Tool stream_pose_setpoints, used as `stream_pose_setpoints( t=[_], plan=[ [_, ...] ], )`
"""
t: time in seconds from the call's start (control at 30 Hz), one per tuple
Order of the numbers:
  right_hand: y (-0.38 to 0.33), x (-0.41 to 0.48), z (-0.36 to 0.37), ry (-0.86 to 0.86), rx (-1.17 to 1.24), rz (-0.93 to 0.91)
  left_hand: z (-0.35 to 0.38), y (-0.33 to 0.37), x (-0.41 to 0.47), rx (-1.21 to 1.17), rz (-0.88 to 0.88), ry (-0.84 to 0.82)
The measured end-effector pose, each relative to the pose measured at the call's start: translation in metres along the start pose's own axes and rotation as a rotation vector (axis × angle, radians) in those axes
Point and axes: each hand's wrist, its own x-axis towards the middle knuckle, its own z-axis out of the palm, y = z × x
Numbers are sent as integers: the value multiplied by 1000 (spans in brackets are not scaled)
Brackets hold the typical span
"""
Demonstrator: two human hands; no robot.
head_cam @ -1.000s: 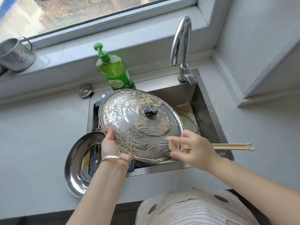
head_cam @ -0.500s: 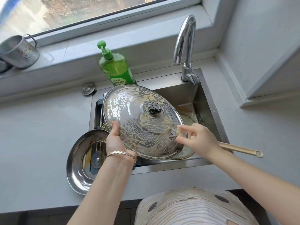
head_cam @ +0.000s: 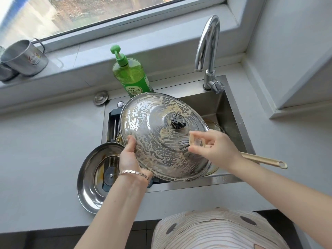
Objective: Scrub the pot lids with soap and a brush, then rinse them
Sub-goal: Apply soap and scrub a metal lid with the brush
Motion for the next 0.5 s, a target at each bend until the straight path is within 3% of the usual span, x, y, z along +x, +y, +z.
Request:
stream_pose_setpoints(
  t=[0.1, 0.27, 0.43, 0.5],
  plan=[
    [20, 23, -20, 113, -3, 167, -2, 0, -2, 3, -2, -13],
    [-7, 7, -5, -37, -3, -37, -1, 2, -2, 24, -4, 1],
    [12, 39, -37, 136, 17, 179, -4, 5, -4, 53, -5, -22],
    [6, 37, -32, 77, 9, 113, -4, 3, -4, 67, -10, -25]
  ],
)
